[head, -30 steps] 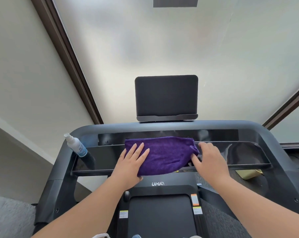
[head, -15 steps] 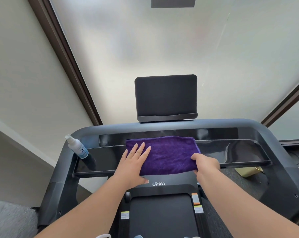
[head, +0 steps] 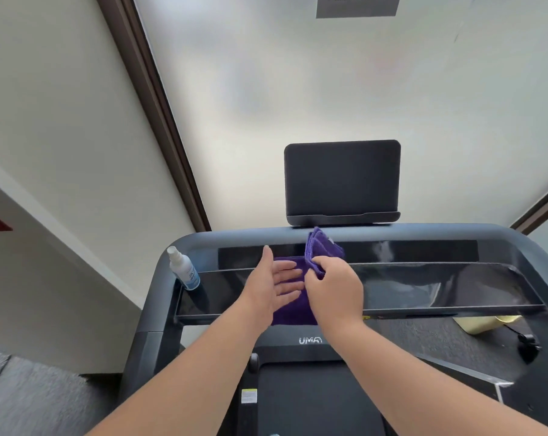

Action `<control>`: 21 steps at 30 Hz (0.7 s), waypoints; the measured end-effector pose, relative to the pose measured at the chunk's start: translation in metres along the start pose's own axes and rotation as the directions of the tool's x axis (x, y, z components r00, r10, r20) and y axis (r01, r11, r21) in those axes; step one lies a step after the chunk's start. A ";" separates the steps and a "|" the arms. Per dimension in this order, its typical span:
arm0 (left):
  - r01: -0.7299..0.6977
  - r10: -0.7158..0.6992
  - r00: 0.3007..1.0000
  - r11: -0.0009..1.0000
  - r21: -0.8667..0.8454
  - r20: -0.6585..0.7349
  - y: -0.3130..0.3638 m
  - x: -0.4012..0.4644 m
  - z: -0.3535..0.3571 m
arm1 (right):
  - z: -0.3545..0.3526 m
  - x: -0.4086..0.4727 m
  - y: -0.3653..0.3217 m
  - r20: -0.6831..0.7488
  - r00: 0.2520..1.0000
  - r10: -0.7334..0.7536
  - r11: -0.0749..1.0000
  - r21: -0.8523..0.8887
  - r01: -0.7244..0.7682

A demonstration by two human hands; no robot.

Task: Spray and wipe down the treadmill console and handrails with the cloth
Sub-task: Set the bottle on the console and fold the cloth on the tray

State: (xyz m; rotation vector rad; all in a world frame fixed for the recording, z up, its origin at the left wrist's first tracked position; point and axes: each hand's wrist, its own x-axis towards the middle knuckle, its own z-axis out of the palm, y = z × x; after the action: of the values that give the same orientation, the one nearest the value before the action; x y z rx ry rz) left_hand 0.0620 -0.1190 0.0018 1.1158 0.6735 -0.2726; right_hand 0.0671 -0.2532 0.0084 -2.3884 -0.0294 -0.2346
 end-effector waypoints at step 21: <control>-0.161 0.300 0.947 0.754 0.637 -0.116 -0.007 0.022 0.005 | 0.020 -0.042 0.033 0.000 1.000 -0.011 0.999 0.043 0.011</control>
State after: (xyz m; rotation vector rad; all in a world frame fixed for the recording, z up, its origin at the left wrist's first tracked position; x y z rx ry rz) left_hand 0.0768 -0.1233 -0.0156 1.8791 0.6369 -0.1618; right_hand 0.0322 -0.2620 -0.0355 -2.3463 -0.0472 -0.2364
